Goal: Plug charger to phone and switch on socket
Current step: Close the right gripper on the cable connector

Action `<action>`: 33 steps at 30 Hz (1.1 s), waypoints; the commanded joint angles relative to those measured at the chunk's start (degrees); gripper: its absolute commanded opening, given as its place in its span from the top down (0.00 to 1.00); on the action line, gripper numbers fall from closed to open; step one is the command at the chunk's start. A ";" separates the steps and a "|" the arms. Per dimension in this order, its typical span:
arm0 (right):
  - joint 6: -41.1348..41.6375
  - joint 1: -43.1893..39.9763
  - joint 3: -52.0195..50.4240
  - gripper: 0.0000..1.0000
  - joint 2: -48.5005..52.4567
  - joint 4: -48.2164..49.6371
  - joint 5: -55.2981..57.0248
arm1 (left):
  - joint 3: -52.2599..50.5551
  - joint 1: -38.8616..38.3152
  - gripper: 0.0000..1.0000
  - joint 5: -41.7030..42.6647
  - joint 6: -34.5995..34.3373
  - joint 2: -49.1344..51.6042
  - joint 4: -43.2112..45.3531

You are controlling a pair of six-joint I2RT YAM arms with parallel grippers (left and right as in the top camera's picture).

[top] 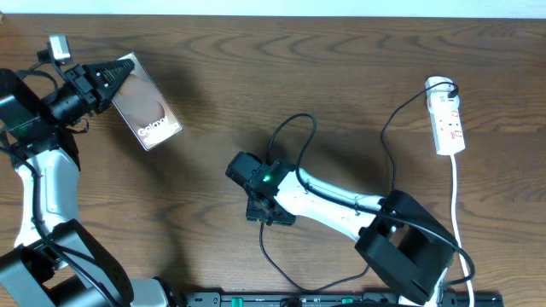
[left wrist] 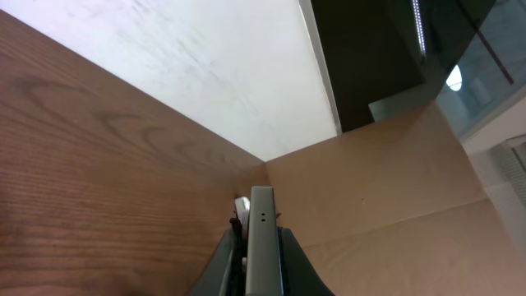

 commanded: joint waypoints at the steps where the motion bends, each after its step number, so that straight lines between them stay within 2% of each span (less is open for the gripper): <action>1: 0.61 0.17 0.90 0.46 2.03 0.37 2.01 | 1.29 0.04 0.93 1.18 0.15 -0.83 0.39; 5: 0.63 0.17 0.90 0.47 2.73 0.83 1.75 | 1.29 0.04 0.93 1.18 0.15 -0.83 0.39; 17: 1.07 0.17 0.90 0.66 2.75 1.29 1.79 | 1.29 0.04 0.93 1.18 0.15 -0.83 0.39; 25: 1.68 0.17 0.90 0.83 2.75 1.25 1.79 | 1.29 0.04 0.93 1.16 0.15 -0.83 0.39; 33: 1.68 0.15 0.90 0.92 2.75 1.25 1.79 | 1.31 0.04 0.93 1.16 0.15 -0.83 0.39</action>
